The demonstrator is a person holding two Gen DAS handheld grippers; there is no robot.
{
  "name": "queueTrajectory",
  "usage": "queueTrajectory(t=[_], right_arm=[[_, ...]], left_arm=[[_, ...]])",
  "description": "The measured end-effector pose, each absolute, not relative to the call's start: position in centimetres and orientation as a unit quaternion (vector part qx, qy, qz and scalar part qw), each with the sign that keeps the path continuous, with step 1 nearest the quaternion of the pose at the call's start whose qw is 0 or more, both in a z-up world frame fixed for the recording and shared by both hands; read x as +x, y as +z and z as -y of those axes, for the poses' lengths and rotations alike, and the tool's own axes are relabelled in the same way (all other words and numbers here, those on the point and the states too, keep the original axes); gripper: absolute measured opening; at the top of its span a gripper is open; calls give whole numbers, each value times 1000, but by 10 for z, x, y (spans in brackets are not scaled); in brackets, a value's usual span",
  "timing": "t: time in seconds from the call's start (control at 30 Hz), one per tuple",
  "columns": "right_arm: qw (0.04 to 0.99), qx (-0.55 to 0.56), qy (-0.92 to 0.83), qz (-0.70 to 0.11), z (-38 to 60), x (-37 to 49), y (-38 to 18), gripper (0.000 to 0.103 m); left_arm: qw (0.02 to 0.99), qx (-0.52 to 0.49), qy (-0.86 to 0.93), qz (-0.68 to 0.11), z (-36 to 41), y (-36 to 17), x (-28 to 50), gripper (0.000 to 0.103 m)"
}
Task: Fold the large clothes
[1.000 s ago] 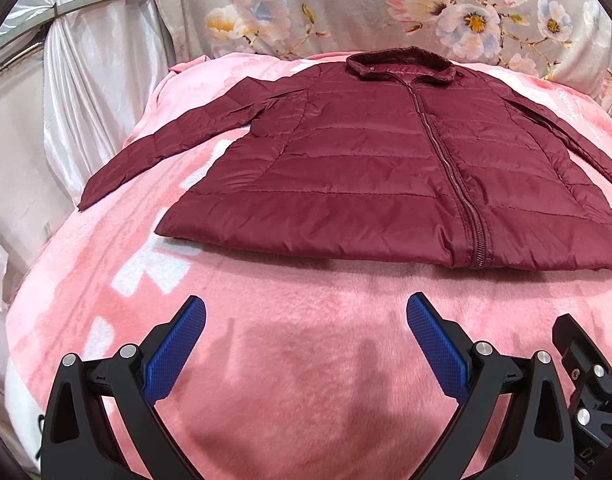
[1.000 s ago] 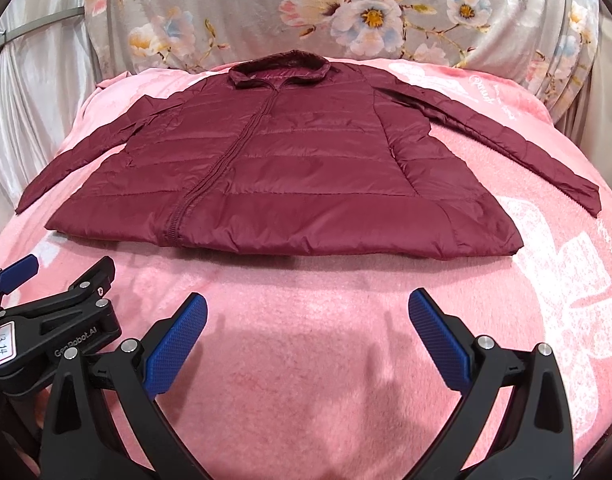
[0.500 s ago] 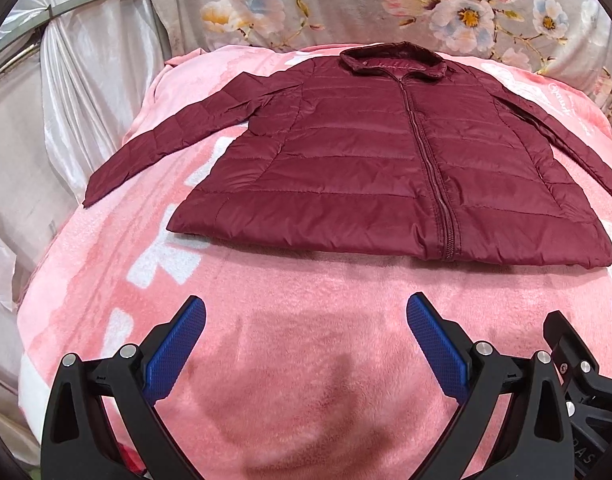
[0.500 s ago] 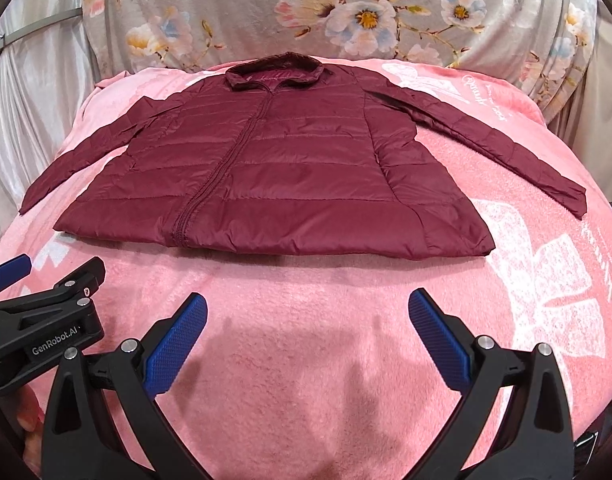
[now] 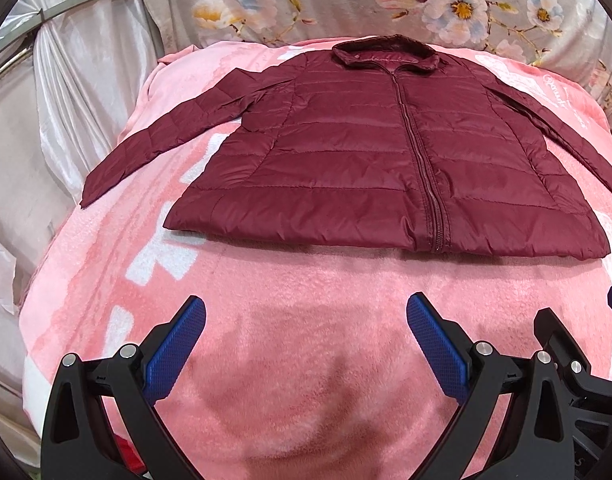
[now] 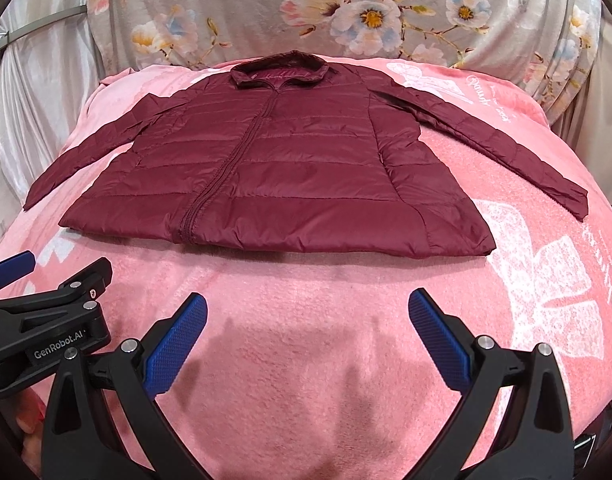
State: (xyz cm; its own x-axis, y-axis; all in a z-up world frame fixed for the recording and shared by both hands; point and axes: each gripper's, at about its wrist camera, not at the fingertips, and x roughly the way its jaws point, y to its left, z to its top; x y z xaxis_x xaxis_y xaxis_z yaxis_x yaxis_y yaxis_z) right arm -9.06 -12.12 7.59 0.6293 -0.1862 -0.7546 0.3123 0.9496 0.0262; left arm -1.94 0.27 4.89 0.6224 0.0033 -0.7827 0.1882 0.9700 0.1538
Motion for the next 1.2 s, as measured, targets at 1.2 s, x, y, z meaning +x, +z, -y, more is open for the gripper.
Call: queueTrajectory(t=[1.2], right_arm=[[899, 76, -156, -403, 128, -112, 99, 98]], left_arm=[[898, 121, -71, -418, 9, 75, -34, 98]])
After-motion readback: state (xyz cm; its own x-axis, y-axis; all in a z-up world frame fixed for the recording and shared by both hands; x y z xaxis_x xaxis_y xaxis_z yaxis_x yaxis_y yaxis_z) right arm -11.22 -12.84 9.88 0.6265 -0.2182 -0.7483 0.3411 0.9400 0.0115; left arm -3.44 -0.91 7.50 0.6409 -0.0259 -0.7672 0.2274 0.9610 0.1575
